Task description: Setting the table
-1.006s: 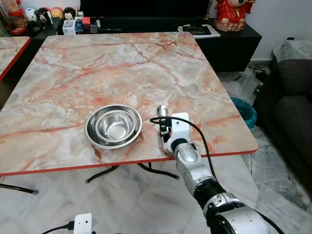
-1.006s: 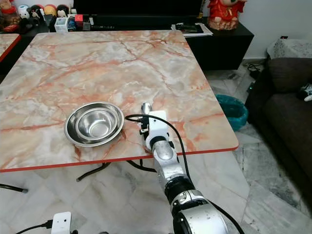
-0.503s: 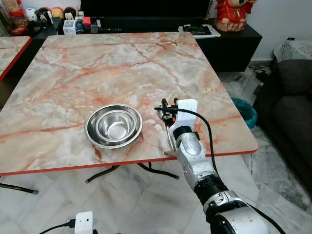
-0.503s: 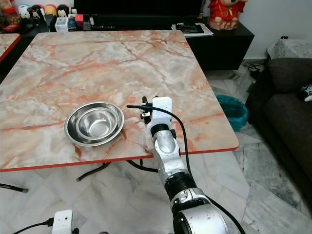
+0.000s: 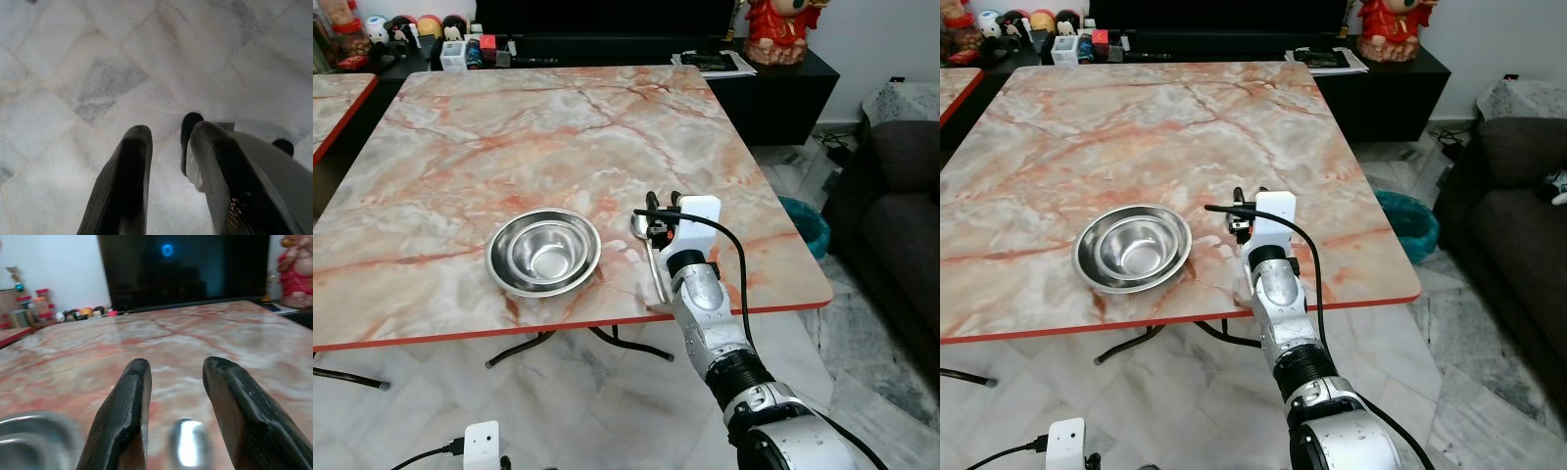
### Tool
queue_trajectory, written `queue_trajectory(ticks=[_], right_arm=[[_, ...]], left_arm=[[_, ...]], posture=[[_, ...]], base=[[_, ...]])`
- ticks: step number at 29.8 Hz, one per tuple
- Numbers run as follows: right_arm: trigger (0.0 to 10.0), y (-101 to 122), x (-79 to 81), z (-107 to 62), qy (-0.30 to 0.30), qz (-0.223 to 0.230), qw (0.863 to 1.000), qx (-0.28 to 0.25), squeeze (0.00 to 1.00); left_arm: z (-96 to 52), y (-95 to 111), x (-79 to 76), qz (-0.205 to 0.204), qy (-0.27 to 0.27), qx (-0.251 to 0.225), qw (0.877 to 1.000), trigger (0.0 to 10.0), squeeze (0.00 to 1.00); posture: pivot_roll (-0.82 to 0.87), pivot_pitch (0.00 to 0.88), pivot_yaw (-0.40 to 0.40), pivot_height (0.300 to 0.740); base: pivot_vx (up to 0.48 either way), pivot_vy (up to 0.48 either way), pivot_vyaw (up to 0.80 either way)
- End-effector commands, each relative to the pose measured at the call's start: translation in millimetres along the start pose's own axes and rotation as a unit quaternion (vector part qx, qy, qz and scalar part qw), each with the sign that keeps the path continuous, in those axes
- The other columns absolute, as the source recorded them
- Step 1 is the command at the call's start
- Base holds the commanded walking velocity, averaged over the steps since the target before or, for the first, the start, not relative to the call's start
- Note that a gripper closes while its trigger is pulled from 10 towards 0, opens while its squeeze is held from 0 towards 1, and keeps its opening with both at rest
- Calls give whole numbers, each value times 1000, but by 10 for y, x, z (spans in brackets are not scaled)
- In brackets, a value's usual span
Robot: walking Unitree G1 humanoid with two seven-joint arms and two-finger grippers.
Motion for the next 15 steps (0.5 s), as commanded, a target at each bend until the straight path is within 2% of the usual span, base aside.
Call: queue_trajectory(ticks=[1,15], right_arm=[[10000,35,60,6,4,8,1000,-8,0],[10000,39,-5,-16,-8,9,1000,-14,0]], left_arm=[[-21,-103,47,0,4,15,1000,10000,0],[-6,-49,72,5,5,8,1000,10000,0]], posture=[[112,84,-40,715],[111,74,-31,715]], base=[[0,382,0],[0,383,0]])
Point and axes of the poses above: a point about 5 cm out from each wrist's last joint towards the gripper, its own z axis pointing out of the wrist towards the gripper, its own y axis along the axis of the wrist's last joint, x = y × z, the point moved 4 cm from there along z, pointing out of the wrist towards the gripper, and after that the axes turned 3 degrees about z, right-handed, at the moved point
